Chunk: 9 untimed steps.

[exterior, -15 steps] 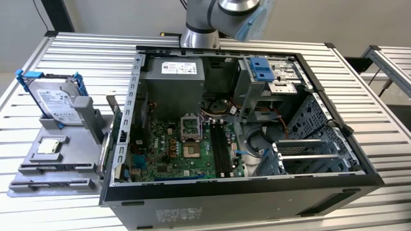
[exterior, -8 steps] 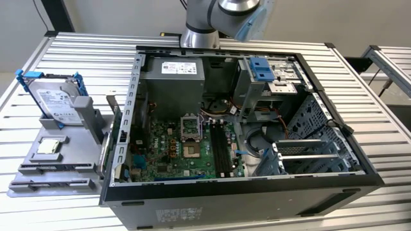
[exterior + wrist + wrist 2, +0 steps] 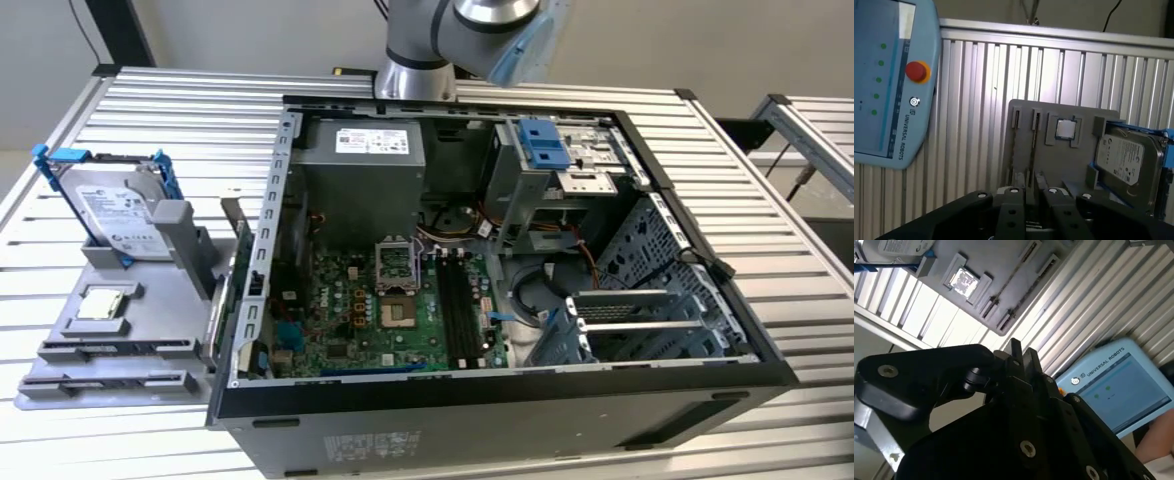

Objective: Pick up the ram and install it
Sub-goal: 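Pick up the ram and move it above insertion slot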

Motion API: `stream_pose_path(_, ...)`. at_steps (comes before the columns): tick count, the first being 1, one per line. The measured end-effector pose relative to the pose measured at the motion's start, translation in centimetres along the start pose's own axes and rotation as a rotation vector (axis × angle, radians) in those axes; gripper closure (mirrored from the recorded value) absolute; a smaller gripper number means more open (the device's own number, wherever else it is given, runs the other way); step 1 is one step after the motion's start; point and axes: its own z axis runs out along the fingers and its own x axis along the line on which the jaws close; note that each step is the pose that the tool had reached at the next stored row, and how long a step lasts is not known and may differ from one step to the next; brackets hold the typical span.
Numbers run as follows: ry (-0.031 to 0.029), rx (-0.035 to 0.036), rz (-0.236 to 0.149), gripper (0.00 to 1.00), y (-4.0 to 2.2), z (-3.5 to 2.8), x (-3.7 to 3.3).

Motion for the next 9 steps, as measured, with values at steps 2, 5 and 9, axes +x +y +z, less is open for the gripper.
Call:
stream_pose_path(2,0.0,-0.0002,-0.002,0.0,0.0,0.0,0.0)
stream_pose_path(5,0.0,-0.0002,-0.005,0.0,0.0,0.0,0.0)
stream_pose_path(9,0.0002,-0.0004,-0.008,0.0,-0.01,0.01,-0.01)
